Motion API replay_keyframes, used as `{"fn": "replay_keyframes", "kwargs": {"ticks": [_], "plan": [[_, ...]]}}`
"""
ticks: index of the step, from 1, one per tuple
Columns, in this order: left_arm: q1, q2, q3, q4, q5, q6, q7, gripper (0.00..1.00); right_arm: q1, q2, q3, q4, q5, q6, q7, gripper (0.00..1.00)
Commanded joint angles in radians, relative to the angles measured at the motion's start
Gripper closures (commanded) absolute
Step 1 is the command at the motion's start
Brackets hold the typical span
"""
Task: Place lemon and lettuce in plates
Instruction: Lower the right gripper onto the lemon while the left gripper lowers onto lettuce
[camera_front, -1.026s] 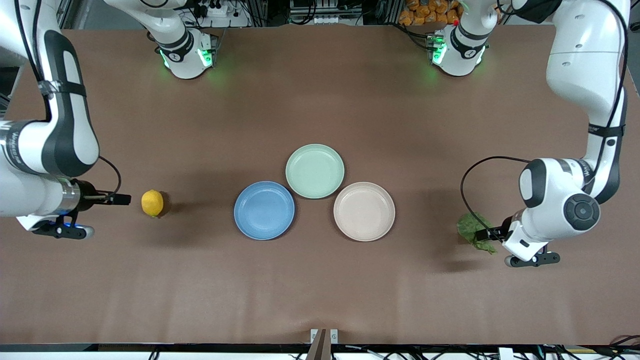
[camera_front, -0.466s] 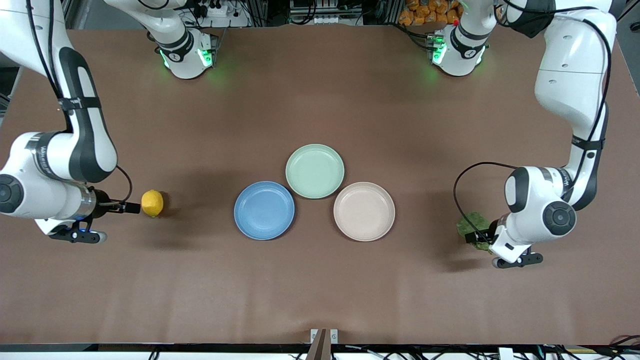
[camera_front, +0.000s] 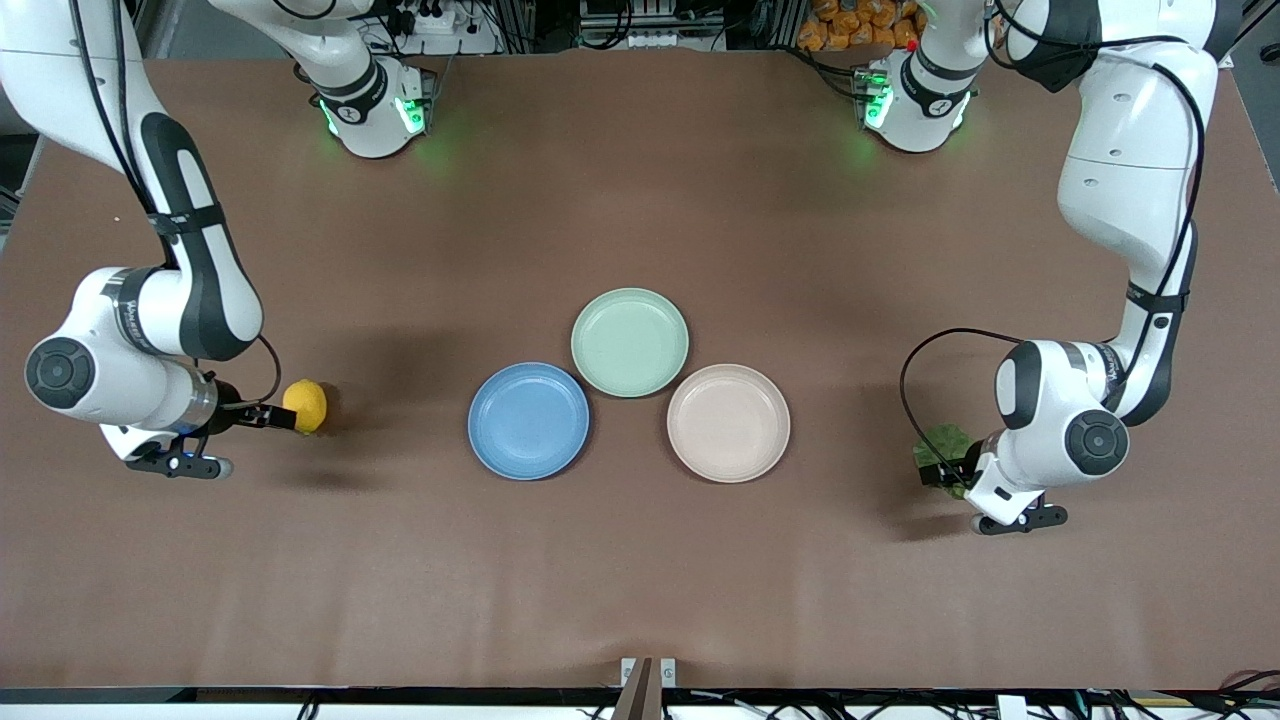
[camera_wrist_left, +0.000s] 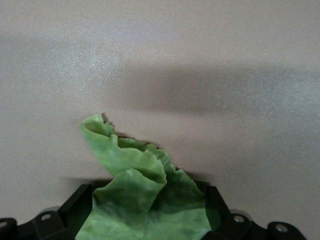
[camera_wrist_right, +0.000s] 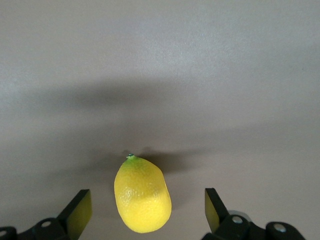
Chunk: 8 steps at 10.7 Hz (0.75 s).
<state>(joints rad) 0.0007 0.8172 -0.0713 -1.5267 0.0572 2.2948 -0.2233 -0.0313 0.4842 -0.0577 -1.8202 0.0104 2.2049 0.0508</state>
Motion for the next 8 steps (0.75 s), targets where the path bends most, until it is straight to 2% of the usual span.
{"fn": "replay_keyframes", "kwargs": {"ticks": [1, 2, 8], "plan": [[-0.019, 0.005, 0.005, 0.005, 0.027, 0.023, -0.056, 0.9, -0.013, -0.01, 0.015, -0.072, 0.046, 0.094, -0.019, 0.0], [-0.021, 0.005, 0.007, 0.005, 0.045, 0.023, -0.057, 1.0, -0.013, -0.009, 0.015, -0.114, 0.046, 0.17, -0.019, 0.0], [-0.005, -0.021, 0.002, 0.007, 0.059, 0.023, -0.039, 1.0, -0.01, 0.028, 0.015, -0.214, 0.046, 0.332, -0.028, 0.0]]}}
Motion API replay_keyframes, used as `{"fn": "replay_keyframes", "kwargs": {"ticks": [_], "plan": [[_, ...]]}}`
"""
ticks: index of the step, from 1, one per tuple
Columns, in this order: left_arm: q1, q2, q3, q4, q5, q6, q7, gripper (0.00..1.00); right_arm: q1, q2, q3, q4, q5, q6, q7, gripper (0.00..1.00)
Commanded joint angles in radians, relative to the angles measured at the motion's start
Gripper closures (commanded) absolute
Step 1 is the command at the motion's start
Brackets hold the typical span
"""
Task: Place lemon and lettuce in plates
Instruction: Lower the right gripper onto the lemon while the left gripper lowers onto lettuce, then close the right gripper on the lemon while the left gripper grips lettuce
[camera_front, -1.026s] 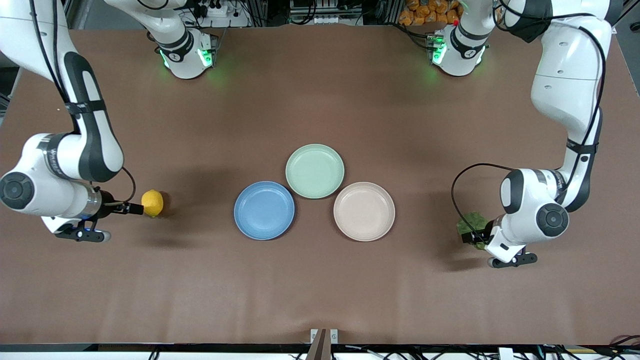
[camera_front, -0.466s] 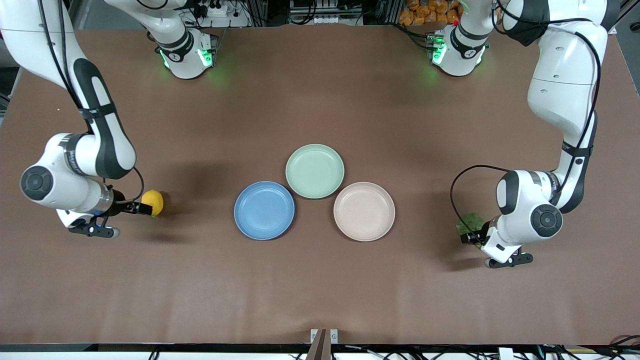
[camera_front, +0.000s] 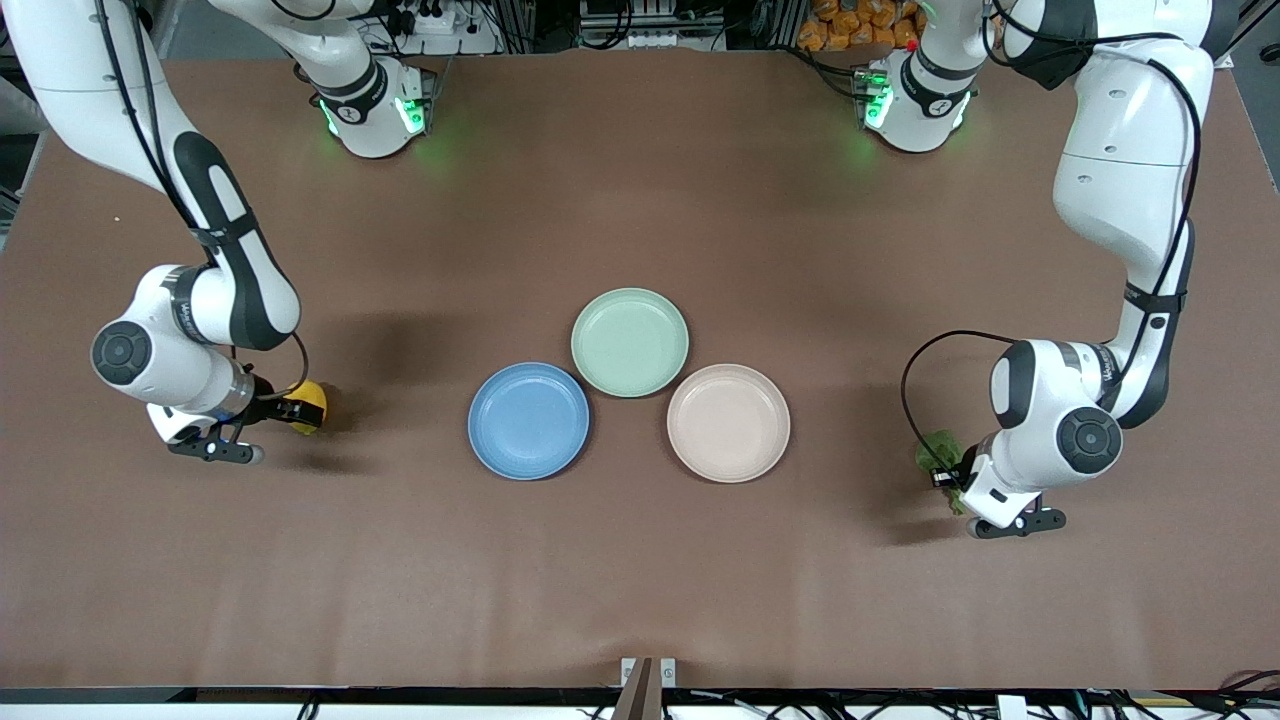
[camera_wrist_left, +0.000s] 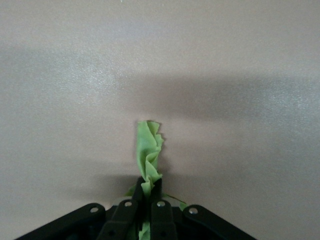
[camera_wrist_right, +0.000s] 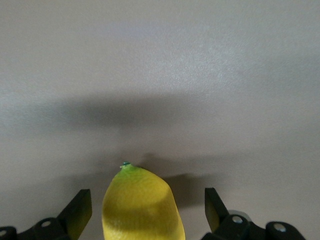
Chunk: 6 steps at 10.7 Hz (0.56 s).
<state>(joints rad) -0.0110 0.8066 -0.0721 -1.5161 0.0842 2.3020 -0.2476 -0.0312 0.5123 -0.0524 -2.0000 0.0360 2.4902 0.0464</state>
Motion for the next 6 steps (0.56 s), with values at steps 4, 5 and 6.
{"fn": "replay_keyframes", "kwargs": {"ticks": [4, 5, 6], "plan": [[0.008, -0.053, -0.003, 0.005, 0.034, 0.014, 0.033, 1.0, -0.004, 0.006, 0.009, -0.069, 0.021, 0.088, -0.023, 0.04], [0.008, -0.067, -0.005, 0.004, 0.034, 0.013, 0.033, 1.0, -0.003, 0.006, 0.009, -0.072, 0.021, 0.088, -0.023, 0.11], [-0.004, -0.079, -0.005, 0.005, 0.035, 0.008, 0.034, 1.0, -0.003, 0.006, 0.009, -0.072, 0.021, 0.088, -0.023, 0.22]]}}
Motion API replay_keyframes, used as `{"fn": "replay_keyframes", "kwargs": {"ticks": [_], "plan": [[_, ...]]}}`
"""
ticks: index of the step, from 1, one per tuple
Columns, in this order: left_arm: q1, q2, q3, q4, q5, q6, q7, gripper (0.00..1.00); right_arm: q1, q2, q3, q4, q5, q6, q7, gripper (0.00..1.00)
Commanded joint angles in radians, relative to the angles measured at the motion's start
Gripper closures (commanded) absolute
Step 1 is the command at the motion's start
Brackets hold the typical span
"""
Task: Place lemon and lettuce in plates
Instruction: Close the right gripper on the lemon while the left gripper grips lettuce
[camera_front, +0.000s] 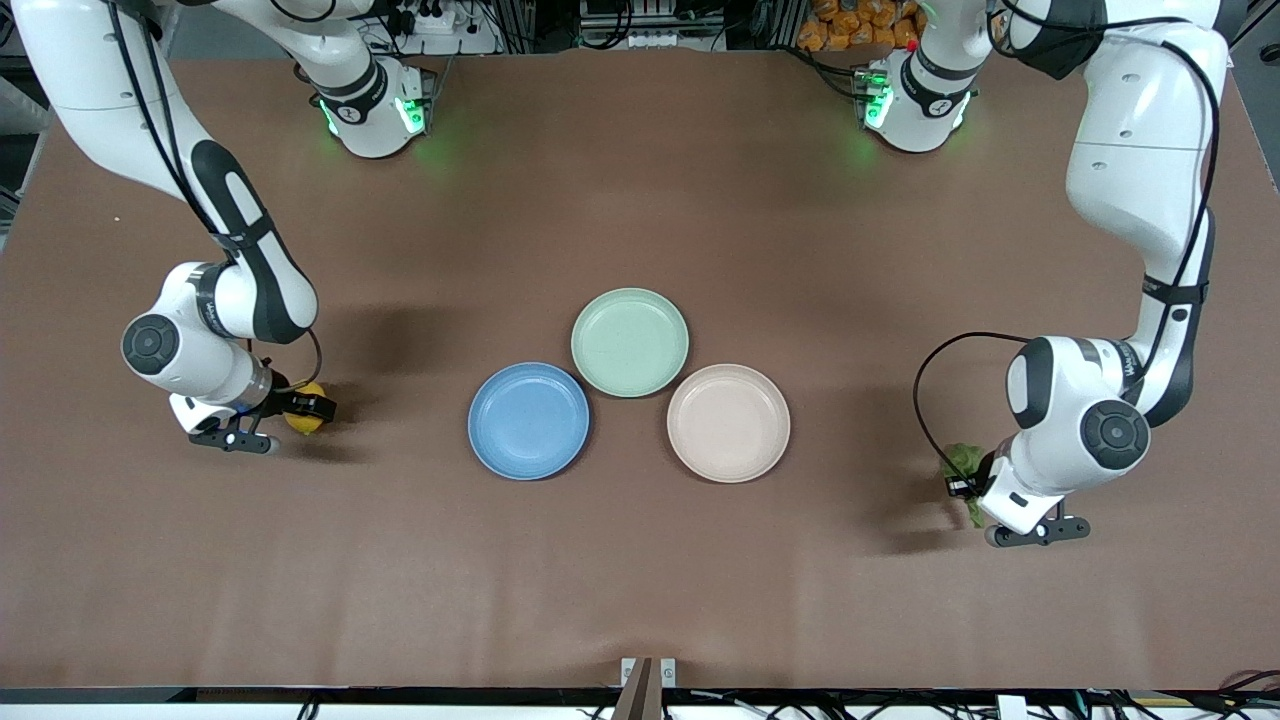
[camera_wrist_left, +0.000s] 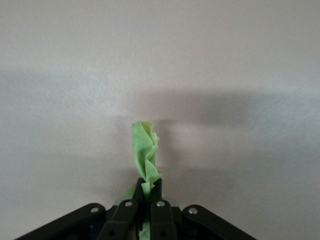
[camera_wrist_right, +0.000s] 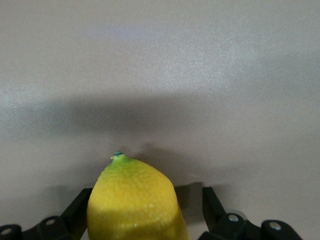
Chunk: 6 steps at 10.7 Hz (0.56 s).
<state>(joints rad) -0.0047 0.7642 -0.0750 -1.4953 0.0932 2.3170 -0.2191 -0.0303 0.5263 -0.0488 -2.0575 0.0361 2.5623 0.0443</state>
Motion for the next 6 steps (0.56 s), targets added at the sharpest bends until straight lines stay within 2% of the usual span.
{"fn": "replay_keyframes", "kwargs": {"ticks": [1, 4, 6], "plan": [[-0.014, -0.051, -0.003, -0.016, 0.026, -0.024, 0.009, 1.0, -0.003, -0.008, 0.007, -0.013, 0.021, 0.016, -0.021, 0.33], [-0.015, -0.118, -0.049, -0.016, 0.013, -0.105, 0.004, 1.0, 0.0, -0.008, 0.007, -0.006, 0.019, 0.007, -0.018, 0.63], [-0.011, -0.164, -0.075, -0.016, 0.011, -0.168, 0.007, 1.0, 0.0, -0.012, 0.007, 0.011, 0.021, -0.004, -0.018, 0.68]]}}
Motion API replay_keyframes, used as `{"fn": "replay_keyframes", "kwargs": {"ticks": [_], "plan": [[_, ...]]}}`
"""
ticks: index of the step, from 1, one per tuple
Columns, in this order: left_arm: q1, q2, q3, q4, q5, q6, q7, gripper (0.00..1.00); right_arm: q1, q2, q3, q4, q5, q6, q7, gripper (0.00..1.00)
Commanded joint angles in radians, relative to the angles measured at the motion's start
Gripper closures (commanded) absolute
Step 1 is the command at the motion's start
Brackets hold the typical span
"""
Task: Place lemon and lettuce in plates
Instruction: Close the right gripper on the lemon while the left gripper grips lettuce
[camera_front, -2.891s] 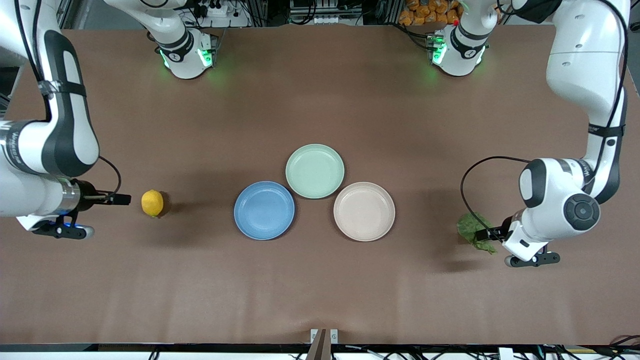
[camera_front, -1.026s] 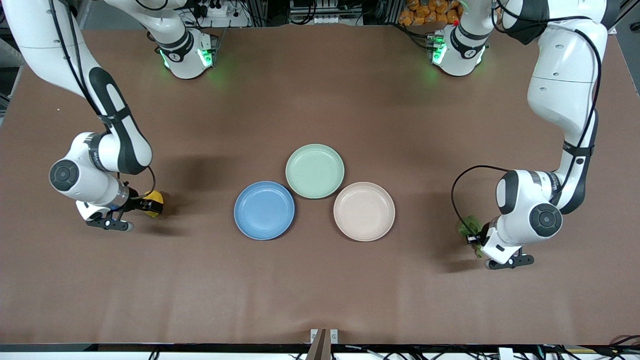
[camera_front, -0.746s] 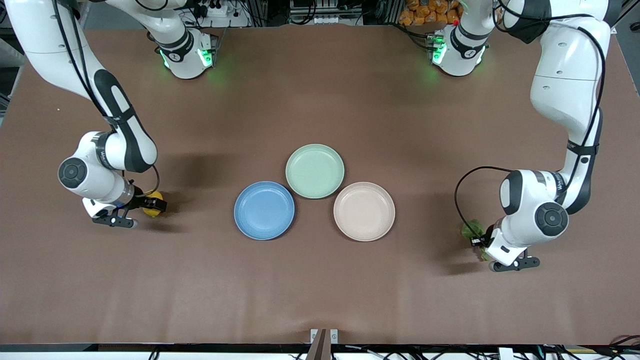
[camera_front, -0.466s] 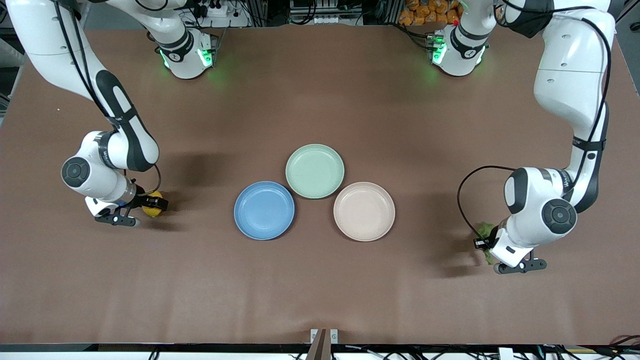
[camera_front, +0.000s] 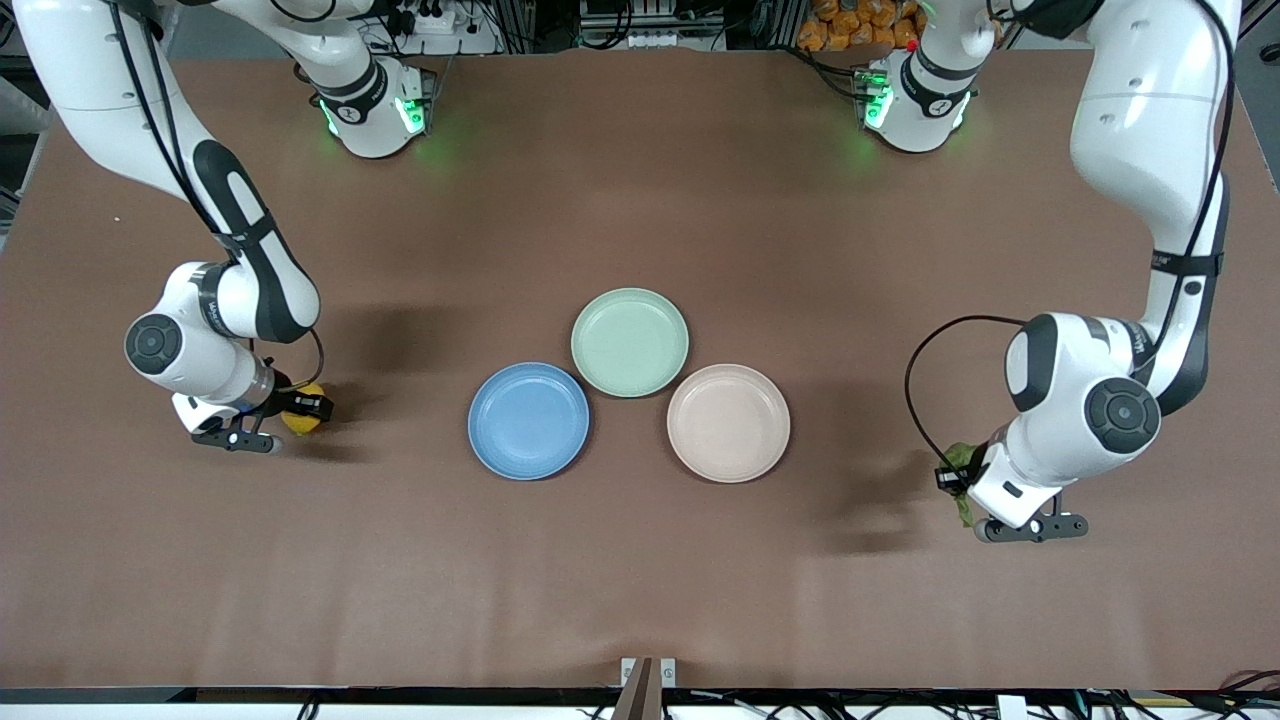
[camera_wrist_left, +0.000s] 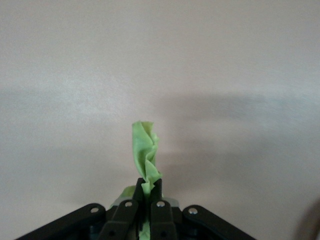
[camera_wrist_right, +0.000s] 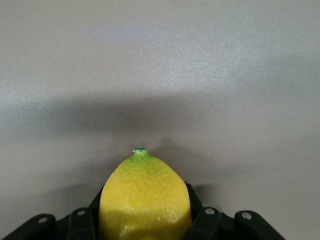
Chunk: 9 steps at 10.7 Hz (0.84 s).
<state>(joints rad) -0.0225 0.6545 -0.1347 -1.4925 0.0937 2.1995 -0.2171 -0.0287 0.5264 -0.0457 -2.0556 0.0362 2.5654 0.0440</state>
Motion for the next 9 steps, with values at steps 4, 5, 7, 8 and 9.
{"fn": "replay_keyframes", "kwargs": {"ticks": [4, 5, 7, 8, 9], "plan": [[0.004, -0.125, -0.054, -0.015, -0.024, -0.159, -0.021, 1.0, 0.003, -0.022, 0.006, 0.106, 0.021, -0.183, -0.007, 0.69], [0.0, -0.146, -0.055, -0.015, -0.041, -0.191, -0.025, 1.0, 0.01, -0.022, 0.007, 0.121, 0.021, -0.198, -0.006, 0.71], [-0.007, -0.179, -0.074, -0.015, -0.063, -0.225, -0.082, 1.0, 0.053, -0.02, 0.007, 0.153, 0.039, -0.205, 0.035, 0.72], [-0.016, -0.179, -0.089, -0.014, -0.066, -0.225, -0.14, 1.0, 0.087, -0.019, 0.006, 0.172, 0.047, -0.205, 0.08, 0.7], [-0.019, -0.179, -0.109, -0.014, -0.068, -0.225, -0.174, 1.0, 0.117, -0.013, 0.007, 0.193, 0.048, -0.203, 0.12, 0.7]]}}
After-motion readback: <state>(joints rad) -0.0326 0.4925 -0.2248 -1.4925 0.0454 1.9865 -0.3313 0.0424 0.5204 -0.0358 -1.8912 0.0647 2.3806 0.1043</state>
